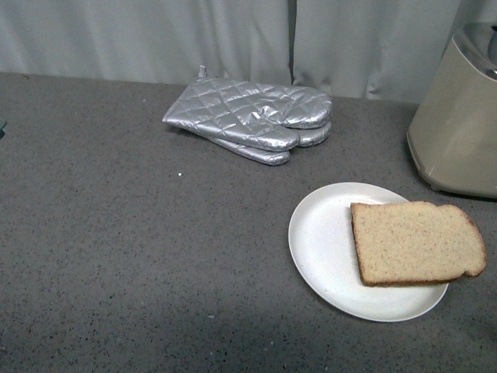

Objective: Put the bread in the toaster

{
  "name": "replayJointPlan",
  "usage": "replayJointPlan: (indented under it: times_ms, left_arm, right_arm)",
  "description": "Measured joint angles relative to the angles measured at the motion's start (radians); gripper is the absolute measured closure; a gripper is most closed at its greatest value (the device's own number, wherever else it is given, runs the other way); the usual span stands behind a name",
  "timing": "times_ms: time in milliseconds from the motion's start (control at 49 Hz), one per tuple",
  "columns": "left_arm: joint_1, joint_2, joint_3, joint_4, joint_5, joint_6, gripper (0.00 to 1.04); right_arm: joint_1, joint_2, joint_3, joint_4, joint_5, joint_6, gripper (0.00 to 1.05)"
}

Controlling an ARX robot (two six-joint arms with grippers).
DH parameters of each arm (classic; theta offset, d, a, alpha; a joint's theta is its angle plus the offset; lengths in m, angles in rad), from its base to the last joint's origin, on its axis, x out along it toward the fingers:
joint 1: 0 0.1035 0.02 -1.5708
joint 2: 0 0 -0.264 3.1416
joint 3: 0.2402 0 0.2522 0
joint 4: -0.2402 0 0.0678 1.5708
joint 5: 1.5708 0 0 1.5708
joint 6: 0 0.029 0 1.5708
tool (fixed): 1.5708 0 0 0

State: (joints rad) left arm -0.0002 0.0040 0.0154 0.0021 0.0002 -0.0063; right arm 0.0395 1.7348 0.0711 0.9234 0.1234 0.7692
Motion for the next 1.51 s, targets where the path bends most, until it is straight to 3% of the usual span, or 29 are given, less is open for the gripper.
replayJointPlan:
  times_ms: [306,1510]
  left_arm:
    - [0.000,0.000,0.000,0.000,0.000,0.000,0.07]
    - [0.000,0.000,0.000,0.000,0.000,0.000,0.07]
  right_arm:
    - [0.022,0.196,0.073,0.119,0.013,0.066,0.09]
    - [0.109,0.351,0.401,-0.055,0.014,0.170,0.09]
